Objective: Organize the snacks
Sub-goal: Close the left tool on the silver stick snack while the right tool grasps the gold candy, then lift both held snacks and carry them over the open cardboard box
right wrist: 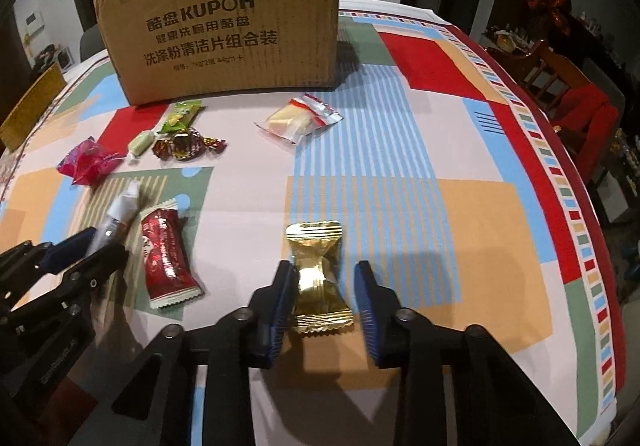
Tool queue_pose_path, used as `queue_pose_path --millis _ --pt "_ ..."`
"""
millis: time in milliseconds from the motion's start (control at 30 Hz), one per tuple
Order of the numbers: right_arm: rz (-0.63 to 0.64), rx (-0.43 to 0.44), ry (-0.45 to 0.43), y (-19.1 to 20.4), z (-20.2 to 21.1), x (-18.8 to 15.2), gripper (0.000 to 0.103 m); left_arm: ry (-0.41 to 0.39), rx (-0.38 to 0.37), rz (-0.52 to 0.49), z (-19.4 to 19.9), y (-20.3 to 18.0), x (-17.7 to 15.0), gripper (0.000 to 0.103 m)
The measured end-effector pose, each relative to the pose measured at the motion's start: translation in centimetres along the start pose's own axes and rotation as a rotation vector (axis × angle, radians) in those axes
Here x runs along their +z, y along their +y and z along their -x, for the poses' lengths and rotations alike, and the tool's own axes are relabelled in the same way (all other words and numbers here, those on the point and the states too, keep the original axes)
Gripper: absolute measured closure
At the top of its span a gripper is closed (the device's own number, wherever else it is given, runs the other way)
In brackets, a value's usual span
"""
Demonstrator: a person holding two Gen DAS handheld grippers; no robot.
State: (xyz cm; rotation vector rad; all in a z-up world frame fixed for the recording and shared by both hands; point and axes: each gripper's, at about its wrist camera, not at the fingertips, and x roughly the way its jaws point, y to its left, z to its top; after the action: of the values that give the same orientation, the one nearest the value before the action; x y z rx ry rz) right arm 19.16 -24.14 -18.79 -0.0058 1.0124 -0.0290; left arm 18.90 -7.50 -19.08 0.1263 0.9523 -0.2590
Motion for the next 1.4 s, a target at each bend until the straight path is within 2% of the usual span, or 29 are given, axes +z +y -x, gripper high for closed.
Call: queue_pose_path --millis 67,400,1400 --pt "0.005 0.012 0.0 0.2 0.0 0.0 0.079 0.0 -0.007 0.003 0.0 0.1 0.0 0.082" --pt "-0.011 0.021 -0.007 -0.1 0.2 0.0 0.083 -0.015 -0.005 0.011 0.5 0.3 0.1 0.084" --pt "-0.015 0.057 -0.135 0.6 5.0 3.3 0.083 -0.112 0.048 0.03 5.1 1.9 3.4 0.084"
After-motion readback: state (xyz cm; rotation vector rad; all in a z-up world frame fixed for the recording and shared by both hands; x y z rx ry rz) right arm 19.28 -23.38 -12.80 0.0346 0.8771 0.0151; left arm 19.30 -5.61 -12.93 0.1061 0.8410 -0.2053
